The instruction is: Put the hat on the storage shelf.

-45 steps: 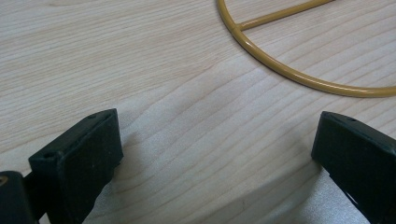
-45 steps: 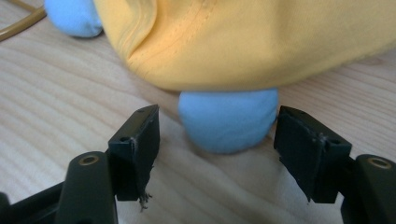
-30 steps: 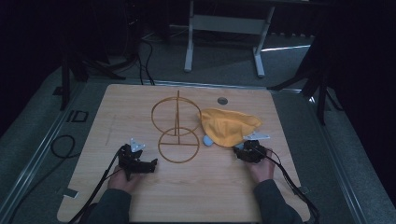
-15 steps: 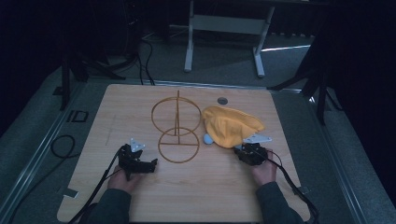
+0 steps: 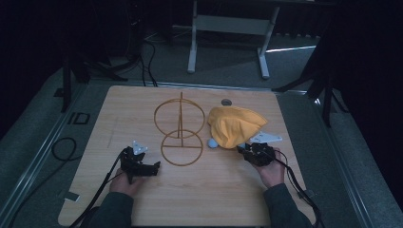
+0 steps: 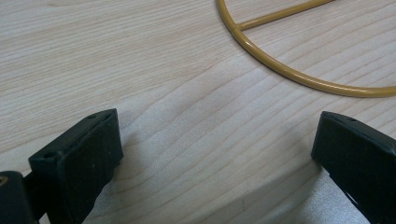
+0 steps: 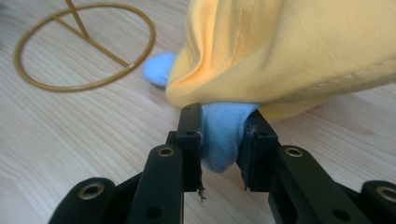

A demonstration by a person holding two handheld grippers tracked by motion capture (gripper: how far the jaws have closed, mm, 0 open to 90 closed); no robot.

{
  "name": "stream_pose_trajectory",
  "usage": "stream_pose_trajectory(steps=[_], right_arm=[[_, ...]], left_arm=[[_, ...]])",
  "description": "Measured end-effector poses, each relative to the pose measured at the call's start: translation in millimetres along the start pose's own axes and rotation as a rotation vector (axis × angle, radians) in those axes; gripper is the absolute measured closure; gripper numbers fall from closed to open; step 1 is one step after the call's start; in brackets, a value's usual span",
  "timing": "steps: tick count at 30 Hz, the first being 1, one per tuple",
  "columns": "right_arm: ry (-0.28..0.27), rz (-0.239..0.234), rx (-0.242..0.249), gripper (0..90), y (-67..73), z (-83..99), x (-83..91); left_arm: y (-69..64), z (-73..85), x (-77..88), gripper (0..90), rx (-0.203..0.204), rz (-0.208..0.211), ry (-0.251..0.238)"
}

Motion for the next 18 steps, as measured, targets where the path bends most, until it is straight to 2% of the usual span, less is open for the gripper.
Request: stream_pose_trajectory(steps=[9, 13, 18], right_arm=[[-0.028, -0.057, -0.012, 74.7, 4.6, -9.9, 10.0], [-0.055, -0.078, -0.005, 74.7, 9.2, -20.2, 19.1], [-0.055, -0.090, 0.016, 74.7, 13.9, -28.0, 25.7]], left_arm=[[0.0, 0.0, 0.0, 1.9, 0.001, 0.000, -0.001], [0.0, 0.0, 0.0, 1.9, 0.000, 0.000, 0.000], [-0.1, -0.1, 0.0, 1.9, 0.001, 0.000, 0.000]])
Point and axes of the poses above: each handheld gripper's, and its own axes: x roughly backward along the jaws, z roughly out of its underside, y roughly to its left, the point moved 5 cm from there along -x, roughly forward along the jaws, and after that the axes turned 9 degrees about -x, right-handed, at the moved point
